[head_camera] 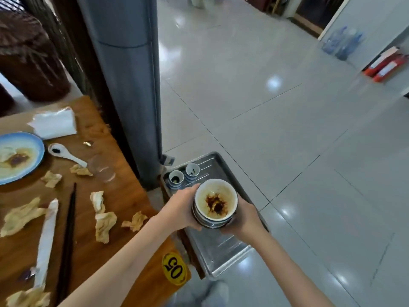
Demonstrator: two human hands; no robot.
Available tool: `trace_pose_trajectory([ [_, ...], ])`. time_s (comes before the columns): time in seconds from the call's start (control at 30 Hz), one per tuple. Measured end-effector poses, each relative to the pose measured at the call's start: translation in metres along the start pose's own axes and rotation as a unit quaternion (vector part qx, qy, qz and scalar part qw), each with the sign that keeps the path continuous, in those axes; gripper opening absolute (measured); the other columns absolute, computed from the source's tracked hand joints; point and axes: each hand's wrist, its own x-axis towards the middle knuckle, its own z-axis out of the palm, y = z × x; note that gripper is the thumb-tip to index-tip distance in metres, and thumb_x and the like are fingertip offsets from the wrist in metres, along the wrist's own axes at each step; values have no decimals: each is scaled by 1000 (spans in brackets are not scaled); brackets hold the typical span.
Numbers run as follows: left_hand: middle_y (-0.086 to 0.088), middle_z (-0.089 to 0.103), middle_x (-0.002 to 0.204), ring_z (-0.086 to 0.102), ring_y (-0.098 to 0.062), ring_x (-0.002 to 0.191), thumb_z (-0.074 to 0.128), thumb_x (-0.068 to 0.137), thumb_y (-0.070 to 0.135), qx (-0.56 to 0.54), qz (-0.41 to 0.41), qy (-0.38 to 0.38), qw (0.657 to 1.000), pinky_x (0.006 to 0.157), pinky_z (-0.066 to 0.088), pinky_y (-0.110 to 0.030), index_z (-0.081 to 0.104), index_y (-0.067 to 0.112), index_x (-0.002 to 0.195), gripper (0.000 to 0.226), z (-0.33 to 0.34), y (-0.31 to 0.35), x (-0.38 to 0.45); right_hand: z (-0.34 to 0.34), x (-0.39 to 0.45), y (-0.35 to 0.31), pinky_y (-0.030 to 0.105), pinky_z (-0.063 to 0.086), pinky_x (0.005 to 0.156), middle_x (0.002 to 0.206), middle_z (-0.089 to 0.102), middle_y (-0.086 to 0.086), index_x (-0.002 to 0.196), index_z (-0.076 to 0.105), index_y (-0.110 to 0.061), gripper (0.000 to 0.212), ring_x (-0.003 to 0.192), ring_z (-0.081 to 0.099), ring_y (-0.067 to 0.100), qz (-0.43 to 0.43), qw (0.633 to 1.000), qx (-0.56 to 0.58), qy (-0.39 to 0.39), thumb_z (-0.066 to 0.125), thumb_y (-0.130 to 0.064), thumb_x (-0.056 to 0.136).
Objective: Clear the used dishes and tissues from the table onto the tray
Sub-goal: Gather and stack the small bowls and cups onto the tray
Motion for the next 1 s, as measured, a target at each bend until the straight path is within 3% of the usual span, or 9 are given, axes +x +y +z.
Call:
trace_pose_trajectory([
  [0.27, 8, 60, 123, 54, -15, 113, 86, 41, 27, -13, -83, 56, 995, 93, 44, -30, 41, 30, 135, 104, 45, -26, 60, 0, 83, 41, 24, 47, 88, 107, 64, -13, 127, 49, -34, 88, 101, 59, 11, -29, 997, 20, -64, 85, -18, 49],
  [0.43, 12, 57, 125, 52, -13, 117, 88, 39, 22, -66, -151, 107, 980, 97, 44, -36, 40, 32, 136, 109, 77, -43, 87, 5, 132, 65, 26, 48, 88, 106, 62, -20, 123, 48, -41, 88, 102, 59, 8, -91, 990, 23, -106, 82, -33, 43],
  [0.6, 25, 58, 109, 55, -4, 102, 88, 34, 13, -104, -227, 170, 953, 84, 44, -22, 43, 43, 128, 108, 114, -70, 111, 29, 182, 96, 30, 46, 94, 123, 56, -19, 132, 38, -42, 95, 114, 53, 6, -137, 977, 13, -165, 85, -32, 51],
  [0.8, 12, 52, 124, 48, -10, 114, 92, 35, 4, -126, -286, 231, 921, 93, 41, -24, 46, 30, 132, 110, 159, -112, 131, 73, 230, 131, 27, 44, 96, 128, 52, -23, 134, 38, -40, 89, 118, 49, 2, -184, 961, 8, -206, 81, -35, 57],
  [1.0, 27, 48, 115, 47, 1, 107, 92, 34, 7, -129, -306, 263, 906, 83, 30, 1, 50, 29, 127, 104, 187, -154, 132, 129, 262, 156, 26, 37, 105, 142, 41, -17, 144, 26, -33, 98, 129, 39, 5, -197, 949, -26, -245, 81, -31, 62],
])
